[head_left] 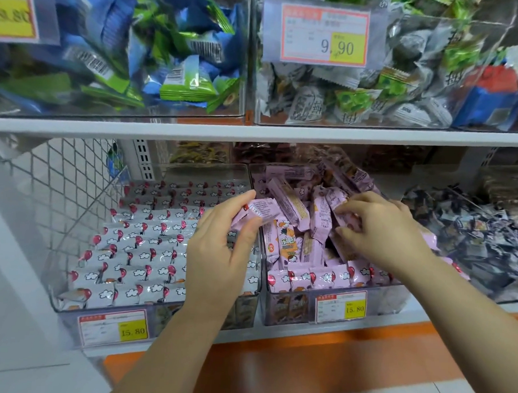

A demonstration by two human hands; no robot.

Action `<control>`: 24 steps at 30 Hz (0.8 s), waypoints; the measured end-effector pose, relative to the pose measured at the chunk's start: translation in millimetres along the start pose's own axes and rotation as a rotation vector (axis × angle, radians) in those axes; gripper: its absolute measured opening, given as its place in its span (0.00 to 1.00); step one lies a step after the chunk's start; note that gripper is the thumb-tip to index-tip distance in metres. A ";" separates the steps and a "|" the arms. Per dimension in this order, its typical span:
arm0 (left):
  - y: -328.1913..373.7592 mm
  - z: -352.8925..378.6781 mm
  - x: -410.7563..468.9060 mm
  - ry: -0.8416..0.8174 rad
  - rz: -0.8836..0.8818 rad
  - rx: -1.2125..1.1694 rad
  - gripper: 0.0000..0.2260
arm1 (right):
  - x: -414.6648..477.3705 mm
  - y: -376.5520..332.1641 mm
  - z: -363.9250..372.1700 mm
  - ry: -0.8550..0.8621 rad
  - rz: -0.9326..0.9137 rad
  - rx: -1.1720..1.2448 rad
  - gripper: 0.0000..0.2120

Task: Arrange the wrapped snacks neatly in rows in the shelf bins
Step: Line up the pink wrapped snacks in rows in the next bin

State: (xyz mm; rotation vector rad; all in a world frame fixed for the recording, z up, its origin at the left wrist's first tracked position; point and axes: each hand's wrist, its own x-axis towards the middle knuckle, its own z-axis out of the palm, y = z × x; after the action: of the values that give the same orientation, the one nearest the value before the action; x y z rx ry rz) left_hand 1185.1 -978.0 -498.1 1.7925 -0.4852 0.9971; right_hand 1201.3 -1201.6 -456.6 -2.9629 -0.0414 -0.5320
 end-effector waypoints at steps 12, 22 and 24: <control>2.8 -1.2 -2.5 -0.025 0.018 0.022 0.16 | -15.0 6.1 -0.5 0.028 -0.025 -0.078 0.15; 17.6 19.8 -8.4 -0.109 0.110 -0.063 0.16 | -29.5 -38.9 -10.1 -0.062 -0.367 0.738 0.26; 21.8 27.2 -9.1 -0.114 0.118 -0.104 0.16 | -31.0 -37.2 -6.9 -0.043 -0.342 0.776 0.24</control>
State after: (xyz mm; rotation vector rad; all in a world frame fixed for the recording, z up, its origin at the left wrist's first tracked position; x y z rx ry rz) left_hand 1175.7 -1012.7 -497.8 1.7500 -0.7085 0.9362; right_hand 1168.0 -1165.7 -456.4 -2.2048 -0.6148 -0.3693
